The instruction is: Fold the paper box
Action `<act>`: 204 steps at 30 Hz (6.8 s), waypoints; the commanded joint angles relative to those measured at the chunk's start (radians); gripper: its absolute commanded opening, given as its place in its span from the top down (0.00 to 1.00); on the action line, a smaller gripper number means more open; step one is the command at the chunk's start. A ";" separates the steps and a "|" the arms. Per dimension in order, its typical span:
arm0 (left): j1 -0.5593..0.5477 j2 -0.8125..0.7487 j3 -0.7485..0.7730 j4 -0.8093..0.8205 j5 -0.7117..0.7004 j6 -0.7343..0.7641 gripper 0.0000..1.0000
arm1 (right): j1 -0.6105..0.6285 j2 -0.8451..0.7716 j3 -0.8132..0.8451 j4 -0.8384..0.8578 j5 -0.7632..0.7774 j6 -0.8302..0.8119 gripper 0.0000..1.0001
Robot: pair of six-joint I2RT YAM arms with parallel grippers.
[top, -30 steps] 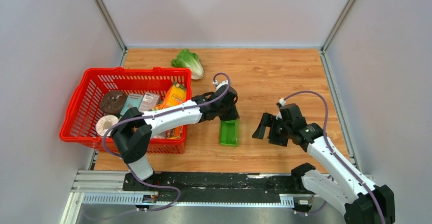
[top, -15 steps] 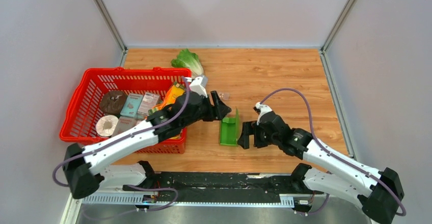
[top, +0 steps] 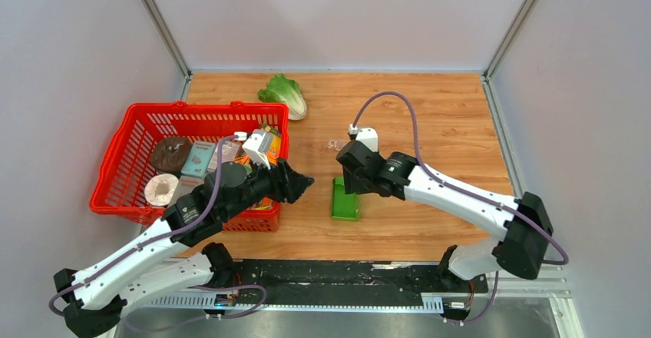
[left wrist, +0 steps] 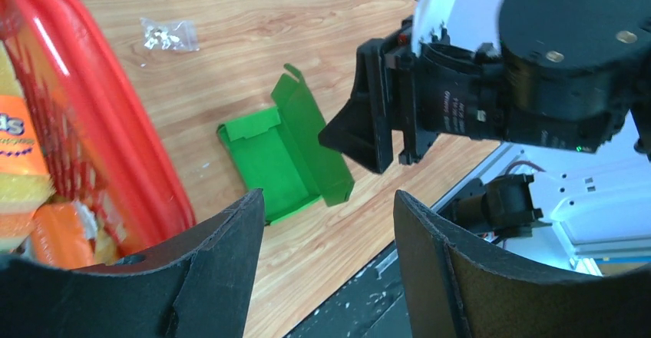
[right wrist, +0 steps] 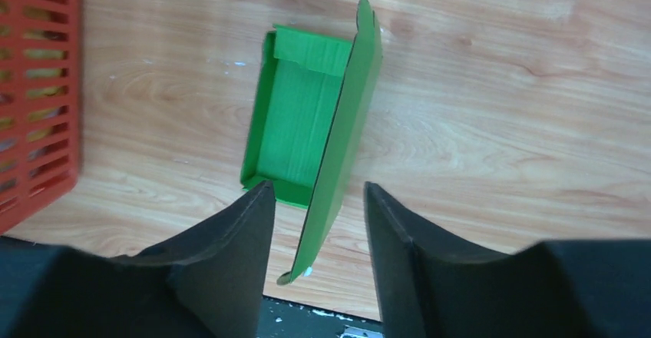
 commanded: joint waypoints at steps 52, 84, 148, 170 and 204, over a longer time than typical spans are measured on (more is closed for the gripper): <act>-0.007 0.330 0.096 0.037 0.072 0.193 0.46 | 0.062 -0.341 -0.133 -0.098 -0.075 -0.136 0.53; -0.078 0.415 0.016 0.149 0.043 0.149 0.60 | 0.185 -0.063 -0.460 0.218 0.380 0.110 0.86; -0.036 0.968 0.110 0.245 -0.109 0.024 0.60 | -0.140 -0.269 -0.739 0.726 0.029 0.098 0.75; -0.154 1.210 0.306 -0.038 -0.469 0.061 1.00 | -0.139 -0.225 -0.734 0.771 -0.006 0.130 0.77; -0.059 1.006 0.188 0.136 -0.168 0.057 0.73 | -0.137 -0.231 -0.725 0.760 -0.025 0.112 0.78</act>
